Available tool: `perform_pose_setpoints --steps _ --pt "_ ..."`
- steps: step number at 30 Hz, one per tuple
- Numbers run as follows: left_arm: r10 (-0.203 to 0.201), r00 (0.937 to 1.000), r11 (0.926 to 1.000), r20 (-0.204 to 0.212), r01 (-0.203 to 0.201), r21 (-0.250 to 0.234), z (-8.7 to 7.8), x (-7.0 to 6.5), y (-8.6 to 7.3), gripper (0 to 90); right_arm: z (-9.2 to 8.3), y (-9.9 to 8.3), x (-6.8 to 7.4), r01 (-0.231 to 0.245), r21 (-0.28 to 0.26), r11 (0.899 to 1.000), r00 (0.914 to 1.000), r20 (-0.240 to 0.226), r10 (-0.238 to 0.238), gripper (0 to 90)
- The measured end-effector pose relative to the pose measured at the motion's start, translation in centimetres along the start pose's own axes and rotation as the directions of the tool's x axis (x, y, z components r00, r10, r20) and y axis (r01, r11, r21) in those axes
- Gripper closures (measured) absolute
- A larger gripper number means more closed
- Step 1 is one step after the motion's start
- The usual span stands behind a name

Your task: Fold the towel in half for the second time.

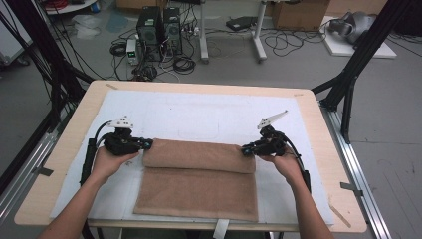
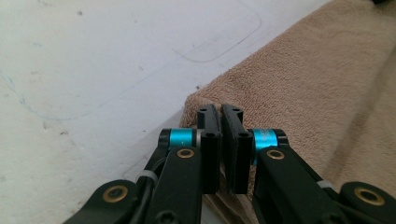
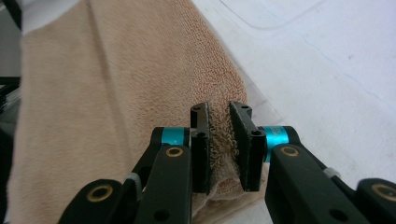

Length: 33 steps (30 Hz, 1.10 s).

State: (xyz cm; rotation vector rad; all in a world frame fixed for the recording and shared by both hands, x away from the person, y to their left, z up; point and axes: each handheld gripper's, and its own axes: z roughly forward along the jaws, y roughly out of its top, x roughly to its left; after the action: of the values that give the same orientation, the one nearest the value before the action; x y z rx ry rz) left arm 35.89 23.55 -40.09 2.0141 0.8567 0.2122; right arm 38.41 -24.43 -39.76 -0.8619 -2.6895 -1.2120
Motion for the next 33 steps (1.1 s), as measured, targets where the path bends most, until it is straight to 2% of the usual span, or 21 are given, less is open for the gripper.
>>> perform_pose_setpoints --steps 6,11,15,18,21,23,24,25,27,28,30,31,33 --pt "0.031 0.9995 0.9964 0.002 -0.031 -0.078 -2.4 -1.8 -0.6 86.2 -1.8 0.1 2.4 0.061 -0.041 0.997 0.9981 -0.005 -0.061 78.7" --pt "0.069 0.9976 0.9908 0.004 -0.068 -0.117 -4.3 -3.8 -1.7 86.2 -2.9 -0.5 4.5 0.111 -0.072 0.991 0.9935 -0.019 -0.112 78.9" --pt "0.103 0.9947 0.9878 -0.005 -0.103 -0.117 -5.4 -5.3 -3.3 86.3 -3.4 -1.5 6.4 0.169 -0.091 0.981 0.9844 -0.033 -0.173 78.9" --pt "0.11 0.994 0.9866 -0.001 -0.109 -0.121 -6.4 -6.6 -5.0 86.6 -3.7 -2.6 7.5 0.196 -0.092 0.976 0.9792 -0.036 -0.2 79.6" --pt "0.109 0.9935 0.9875 0.031 -0.105 -0.117 -7.3 -7.9 -6.7 86.5 -3.7 -3.9 8.9 0.224 -0.083 0.971 0.9704 -0.074 -0.23 80.0" --pt "0.119 0.9913 0.9884 0.056 -0.113 -0.101 -7.8 -8.8 -7.8 85.7 -3.6 -4.7 9.9 0.244 -0.068 0.967 0.9597 -0.126 -0.251 79.1" --pt "0.12 0.9907 0.9892 0.064 -0.114 -0.093 -7.9 -9.1 -8.2 81.6 -3.5 -5.1 10.2 0.26 -0.058 0.964 0.9538 -0.141 -0.266 75.9" --pt "0.116 0.9903 0.99 0.076 -0.109 -0.089 -8.1 -9.2 -8.3 74.3 -3.5 -5.3 10.3 0.256 -0.053 0.965 0.9535 -0.15 -0.261 71.4" --pt "0.117 0.9902 0.9891 0.077 -0.109 -0.099 -8.5 -9.4 -8.0 66.0 -3.6 -5.5 10.2 0.251 -0.072 0.965 0.9504 -0.171 -0.26 66.7" --pt "0.119 0.9899 0.9887 0.078 -0.111 -0.101 -8.5 -9.4 -7.7 63.1 -3.7 -5.4 10.1 0.244 -0.086 0.966 0.9546 -0.154 -0.255 63.1" --pt "0.129 0.9892 0.9877 0.069 -0.122 -0.098 -8.2 -9.2 -6.9 60.8 -3.9 -5.1 9.4 0.23 -0.104 0.968 0.9596 -0.141 -0.243 62.6" --pt "0.133 0.989 0.9876 0.065 -0.126 -0.093 -7.9 -9.1 -6.6 60.5 -3.9 -4.9 9.1 0.232 -0.106 0.967 0.9637 -0.109 -0.244 61.9" --pt "0.142 0.9888 0.9866 0.046 -0.137 -0.088 -7.0 -8.7 -5.9 60.3 -3.7 -4.5 8.2 0.219 -0.091 0.971 0.9728 -0.057 -0.225 58.5"
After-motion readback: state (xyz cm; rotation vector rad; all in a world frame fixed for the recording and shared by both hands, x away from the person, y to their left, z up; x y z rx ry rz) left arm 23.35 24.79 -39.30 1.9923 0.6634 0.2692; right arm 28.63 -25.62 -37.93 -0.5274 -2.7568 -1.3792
